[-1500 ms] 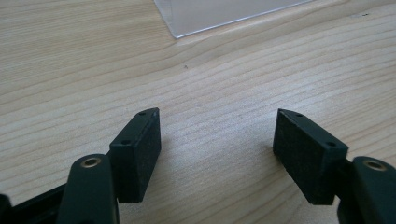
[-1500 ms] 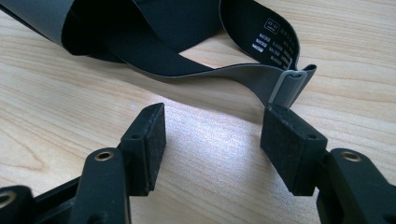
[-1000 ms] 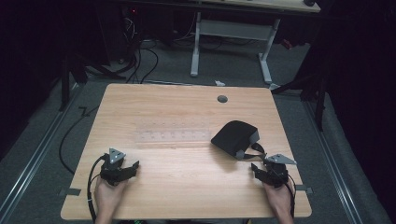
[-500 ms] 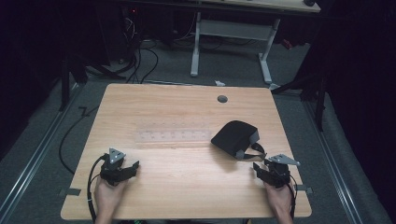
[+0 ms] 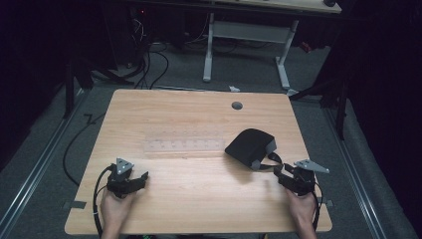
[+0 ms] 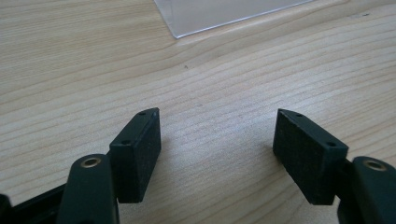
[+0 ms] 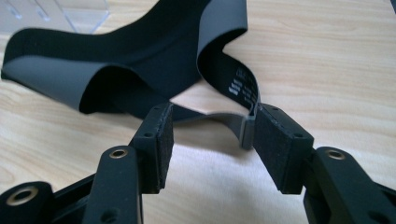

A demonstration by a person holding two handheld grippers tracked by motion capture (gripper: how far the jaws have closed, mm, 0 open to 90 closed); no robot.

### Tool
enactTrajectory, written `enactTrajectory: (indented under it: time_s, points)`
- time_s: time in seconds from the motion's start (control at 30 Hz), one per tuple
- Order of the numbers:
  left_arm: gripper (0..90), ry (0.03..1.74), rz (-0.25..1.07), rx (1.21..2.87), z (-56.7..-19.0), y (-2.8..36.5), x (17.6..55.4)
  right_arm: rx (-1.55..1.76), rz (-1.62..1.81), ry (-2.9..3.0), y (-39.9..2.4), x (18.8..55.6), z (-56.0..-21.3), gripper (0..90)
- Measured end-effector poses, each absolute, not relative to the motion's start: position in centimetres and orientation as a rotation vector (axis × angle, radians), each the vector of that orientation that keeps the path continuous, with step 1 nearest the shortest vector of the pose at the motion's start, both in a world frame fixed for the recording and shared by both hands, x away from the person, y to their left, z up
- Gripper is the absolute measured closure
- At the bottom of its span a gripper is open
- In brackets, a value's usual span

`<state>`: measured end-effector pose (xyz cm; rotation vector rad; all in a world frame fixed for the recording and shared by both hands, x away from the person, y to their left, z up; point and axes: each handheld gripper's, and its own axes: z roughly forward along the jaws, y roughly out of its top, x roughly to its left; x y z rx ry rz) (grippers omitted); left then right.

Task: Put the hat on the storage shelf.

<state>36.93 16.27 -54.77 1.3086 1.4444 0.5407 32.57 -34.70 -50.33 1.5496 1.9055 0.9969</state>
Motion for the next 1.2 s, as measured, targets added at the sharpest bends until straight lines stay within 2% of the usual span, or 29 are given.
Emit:
enactTrajectory:
  time_s: [0.3, 0.9, 1.2]
  points:
    - [32.7, 1.444, 0.54, 1.309, -54.8, 16.3, 36.9, 1.557, 1.029, 1.887, -34.6, 34.9, -49.6, 48.3]
    - [32.5, 1.444, 0.54, 1.308, -54.8, 16.3, 36.9, 1.563, 1.035, 1.916, -34.6, 40.0, -48.6, 38.5]
    - [31.9, 1.445, 0.538, 1.309, -54.8, 16.2, 36.9, 1.595, 1.029, 1.922, -34.6, 42.5, -48.0, 37.0]
